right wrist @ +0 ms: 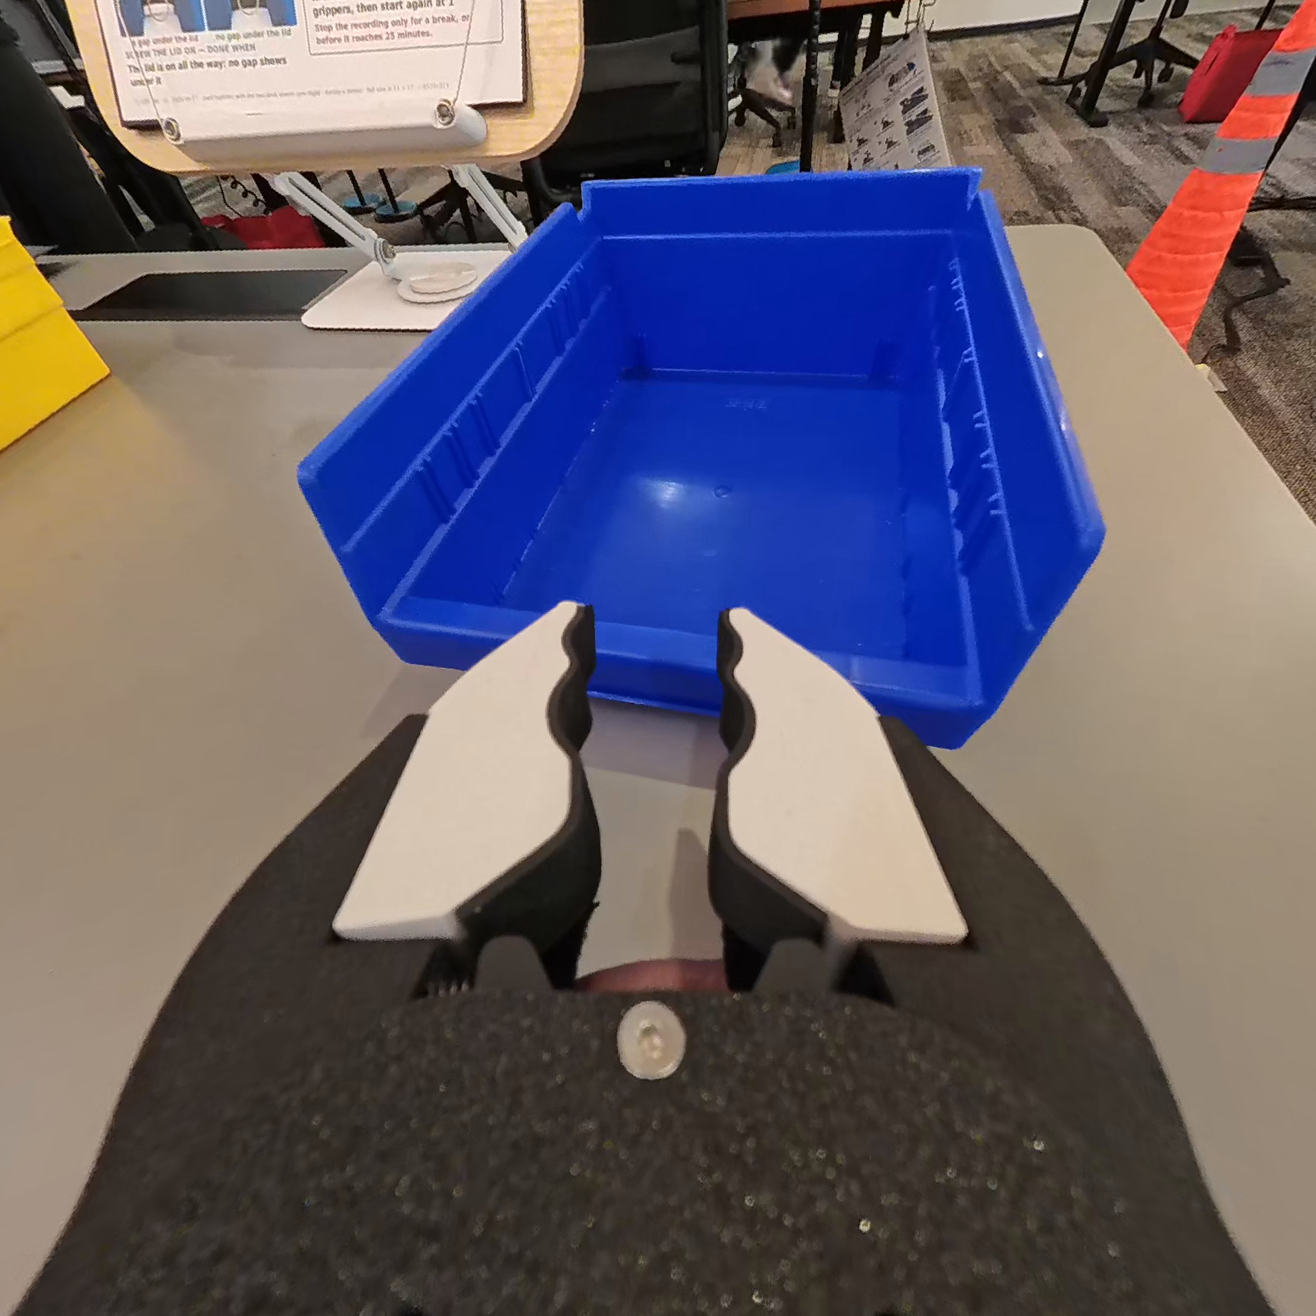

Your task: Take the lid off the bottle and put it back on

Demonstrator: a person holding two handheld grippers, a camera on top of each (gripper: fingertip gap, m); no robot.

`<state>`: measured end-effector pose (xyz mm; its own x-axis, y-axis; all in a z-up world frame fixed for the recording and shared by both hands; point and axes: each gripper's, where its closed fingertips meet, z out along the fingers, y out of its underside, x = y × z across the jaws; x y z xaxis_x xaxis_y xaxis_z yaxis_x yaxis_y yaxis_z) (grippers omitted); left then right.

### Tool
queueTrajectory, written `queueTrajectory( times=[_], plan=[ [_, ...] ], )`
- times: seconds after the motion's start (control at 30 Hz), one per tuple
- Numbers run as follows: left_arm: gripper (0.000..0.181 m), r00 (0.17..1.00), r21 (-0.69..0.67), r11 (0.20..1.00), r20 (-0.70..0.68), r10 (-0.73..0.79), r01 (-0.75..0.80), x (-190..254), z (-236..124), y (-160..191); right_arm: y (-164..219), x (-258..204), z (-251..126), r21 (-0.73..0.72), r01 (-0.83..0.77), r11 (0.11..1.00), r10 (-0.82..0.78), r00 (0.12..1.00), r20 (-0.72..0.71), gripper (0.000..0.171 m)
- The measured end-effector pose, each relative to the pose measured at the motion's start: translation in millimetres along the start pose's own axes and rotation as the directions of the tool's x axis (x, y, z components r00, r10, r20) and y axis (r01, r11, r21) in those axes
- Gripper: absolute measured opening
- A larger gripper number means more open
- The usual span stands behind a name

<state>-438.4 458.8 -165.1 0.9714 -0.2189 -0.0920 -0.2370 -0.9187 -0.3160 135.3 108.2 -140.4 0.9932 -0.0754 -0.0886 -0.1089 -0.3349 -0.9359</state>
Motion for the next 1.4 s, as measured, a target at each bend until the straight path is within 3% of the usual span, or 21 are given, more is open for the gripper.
queueTrajectory(
  times=[0.27, 0.5, 0.67, 0.8, 0.87, 1.03, 1.2, 1.3, 1.4],
  plan=[
    [0.088, 0.998, -0.174, 0.984, 0.049, 0.033, -0.024, 0, 37, 9, 3, -3, 1, -0.013, 0.002, 1.000, -0.002, 1.000, 0.017, 0.033],
    [0.087, 0.999, -0.116, 0.992, -0.017, 0.048, -0.050, 2, 26, 2, 2, -7, 0, -0.010, 0.028, 1.000, -0.028, 0.999, 0.016, 0.033],
    [0.087, 0.988, 0.151, 0.988, -0.153, -0.023, 0.046, -6, -28, -28, -4, -17, -3, 0.025, 0.066, 0.998, -0.067, 0.997, 0.031, 0.033],
    [0.086, 0.912, 0.423, 0.881, -0.409, -0.023, 0.212, 1, -109, -53, -24, -57, -8, 0.144, 0.058, 0.988, -0.081, 0.984, 0.156, 0.038],
    [0.086, 0.847, 0.484, 0.828, -0.531, 0.018, 0.285, 12, -147, -55, -33, -96, -7, 0.196, 0.030, 0.980, -0.087, 0.953, 0.291, 0.045],
    [0.086, 0.707, 0.525, 0.776, -0.691, 0.148, 0.350, 66, -214, -46, -42, -215, 5, 0.165, -0.045, 0.985, -0.071, 0.767, 0.638, 0.062],
    [0.086, 0.538, 0.511, 0.787, -0.795, 0.280, 0.345, 154, -264, -30, -73, -320, 25, 0.003, -0.277, 0.961, 0.137, 0.485, 0.864, 0.087],
    [0.086, 0.449, 0.513, 0.783, -0.826, 0.340, 0.351, 202, -291, -19, -100, -357, 35, -0.122, -0.448, 0.886, 0.274, 0.292, 0.916, 0.100],
    [0.085, 0.357, 0.498, 0.769, -0.858, 0.369, 0.401, 235, -312, -12, -130, -370, 44, -0.254, -0.604, 0.756, 0.382, 0.091, 0.920, 0.107]
  ],
)
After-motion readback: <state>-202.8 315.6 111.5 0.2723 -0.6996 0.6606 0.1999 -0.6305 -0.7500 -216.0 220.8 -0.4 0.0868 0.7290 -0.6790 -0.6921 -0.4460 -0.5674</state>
